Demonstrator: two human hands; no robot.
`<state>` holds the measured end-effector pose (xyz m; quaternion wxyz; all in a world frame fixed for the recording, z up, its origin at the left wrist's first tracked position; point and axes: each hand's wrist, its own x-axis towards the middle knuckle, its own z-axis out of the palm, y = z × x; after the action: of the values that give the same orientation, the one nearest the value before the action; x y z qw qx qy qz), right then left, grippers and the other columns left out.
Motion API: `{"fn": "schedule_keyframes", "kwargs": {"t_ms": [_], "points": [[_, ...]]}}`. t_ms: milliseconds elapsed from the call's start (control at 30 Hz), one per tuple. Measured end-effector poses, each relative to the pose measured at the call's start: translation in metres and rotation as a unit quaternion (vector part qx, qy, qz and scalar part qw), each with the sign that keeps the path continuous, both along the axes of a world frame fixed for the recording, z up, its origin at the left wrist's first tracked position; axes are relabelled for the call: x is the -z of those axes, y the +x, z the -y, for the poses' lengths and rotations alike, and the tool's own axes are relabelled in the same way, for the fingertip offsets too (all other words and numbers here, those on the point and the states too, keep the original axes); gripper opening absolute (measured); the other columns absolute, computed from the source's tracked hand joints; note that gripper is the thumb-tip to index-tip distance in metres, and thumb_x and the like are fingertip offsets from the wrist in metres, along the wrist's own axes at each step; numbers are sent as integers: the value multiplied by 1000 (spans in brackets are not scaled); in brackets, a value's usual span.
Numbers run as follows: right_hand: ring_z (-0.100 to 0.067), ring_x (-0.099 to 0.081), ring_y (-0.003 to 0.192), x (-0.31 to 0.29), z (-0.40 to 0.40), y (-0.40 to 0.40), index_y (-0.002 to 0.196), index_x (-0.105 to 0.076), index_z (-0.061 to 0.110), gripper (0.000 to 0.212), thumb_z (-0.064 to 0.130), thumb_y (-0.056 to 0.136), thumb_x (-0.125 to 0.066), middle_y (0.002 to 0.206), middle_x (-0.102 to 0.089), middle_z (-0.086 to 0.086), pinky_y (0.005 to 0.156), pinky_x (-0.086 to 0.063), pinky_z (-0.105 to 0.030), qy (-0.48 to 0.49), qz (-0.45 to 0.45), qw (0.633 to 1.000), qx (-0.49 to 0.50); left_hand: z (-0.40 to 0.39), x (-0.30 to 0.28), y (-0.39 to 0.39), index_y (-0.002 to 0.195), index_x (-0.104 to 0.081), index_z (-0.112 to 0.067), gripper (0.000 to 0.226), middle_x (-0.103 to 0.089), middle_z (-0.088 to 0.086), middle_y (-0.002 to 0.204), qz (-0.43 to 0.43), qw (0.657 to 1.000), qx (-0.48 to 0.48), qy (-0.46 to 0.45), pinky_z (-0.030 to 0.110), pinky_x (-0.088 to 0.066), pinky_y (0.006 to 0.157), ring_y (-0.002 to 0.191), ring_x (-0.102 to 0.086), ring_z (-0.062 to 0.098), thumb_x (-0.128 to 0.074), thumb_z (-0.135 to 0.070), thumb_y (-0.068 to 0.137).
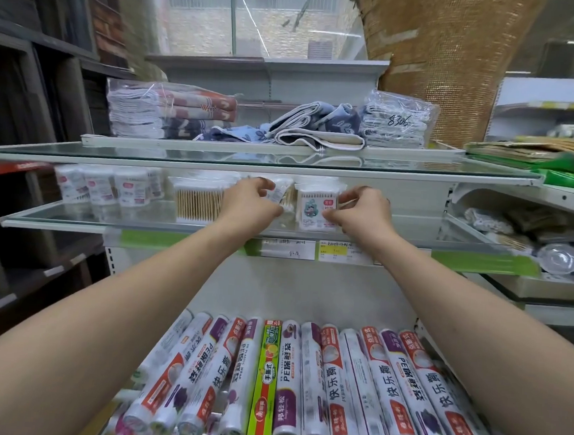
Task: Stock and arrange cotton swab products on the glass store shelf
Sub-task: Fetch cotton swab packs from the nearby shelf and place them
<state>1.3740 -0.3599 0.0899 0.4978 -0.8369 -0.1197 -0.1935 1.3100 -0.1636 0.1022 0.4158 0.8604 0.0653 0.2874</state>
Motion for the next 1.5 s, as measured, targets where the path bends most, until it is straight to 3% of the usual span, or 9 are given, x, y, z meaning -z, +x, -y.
{"fn": "schedule_keyframes", "kwargs": {"t_ms": [267, 367, 467, 600, 733, 933, 1133, 1300, 1500], "points": [[-11, -58, 64, 3, -13, -16, 72, -60, 23, 25, 25, 68, -85, 65, -63, 9, 66, -51, -32, 42, 84, 994, -59, 33, -1, 4, 100, -75, -19, 26, -75, -3, 96, 14, 993, 103, -57, 19, -51, 76, 94, -68, 10, -84, -32, 80], [-15, -64, 75, 1, -13, -18, 76, -64, 26, 28, -1, 77, -72, 75, -67, 3, 77, -56, -39, 78, 50, 985, -145, 43, -3, 4, 109, -69, -13, 52, -74, 5, 105, 6, 976, 150, -160, 38, -61, 84, 99, -72, 23, -84, -45, 71], [-17, -65, 75, -1, -7, -16, 78, -67, 21, 36, -14, 75, -60, 81, -70, -5, 67, -52, -32, 102, 43, 980, -165, 44, -1, 8, 114, -62, -12, 56, -72, 12, 107, 9, 971, 146, -191, 47, -62, 82, 97, -73, 29, -82, -31, 65], [-20, -65, 73, -1, 3, -6, 86, -65, 22, 21, 4, 79, -74, 90, -71, -7, 64, -55, -32, 116, 23, 988, -96, 42, -1, 12, 113, -62, -16, 28, -70, 10, 105, 12, 984, 109, -143, 47, -60, 88, 98, -70, 27, -70, -6, 87], [-19, -67, 79, 1, 6, -4, 109, -58, 18, 38, 10, 80, -81, 91, -68, -3, 67, -55, -31, 98, -33, 989, -110, 42, 1, 15, 114, -62, -19, 26, -72, 6, 106, 0, 979, 150, -136, 36, -58, 85, 100, -69, 23, -63, -2, 95], [-23, -71, 80, 3, 8, 1, 85, -62, 23, 28, 11, 75, -85, 82, -72, -1, 78, -61, -43, 67, -18, 997, -41, 39, 2, 15, 120, -61, -19, 35, -71, 1, 109, 12, 992, 91, -92, 31, -55, 81, 99, -67, 19, -76, -15, 89], [-28, -62, 111, -2, 8, 3, 131, -55, 10, 57, 29, 83, -79, 118, -66, -9, 97, -51, -41, -32, -53, 998, 3, 23, 2, 14, 122, -64, -18, 34, -69, 1, 112, 18, 998, 6, -67, 31, -51, 86, 102, -64, 19, -72, -16, 89], [-24, -67, 96, -5, 1, 0, 95, -69, 15, 12, 22, 87, -74, 96, -73, -6, 87, -52, -31, -62, -38, 997, -4, 16, 1, 8, 117, -65, -20, 27, -68, -2, 107, 23, 998, -16, -62, 33, -54, 87, 99, -64, 17, -69, -16, 90], [-27, -66, 93, 0, -6, -3, 104, -72, 13, 21, 28, 90, -69, 93, -72, -8, 75, -52, -30, -94, -31, 995, -12, 14, 3, -2, 123, -64, -18, 31, -66, -1, 112, 15, 999, -14, -46, 31, -53, 86, 100, -62, 18, -67, -14, 92]]}}
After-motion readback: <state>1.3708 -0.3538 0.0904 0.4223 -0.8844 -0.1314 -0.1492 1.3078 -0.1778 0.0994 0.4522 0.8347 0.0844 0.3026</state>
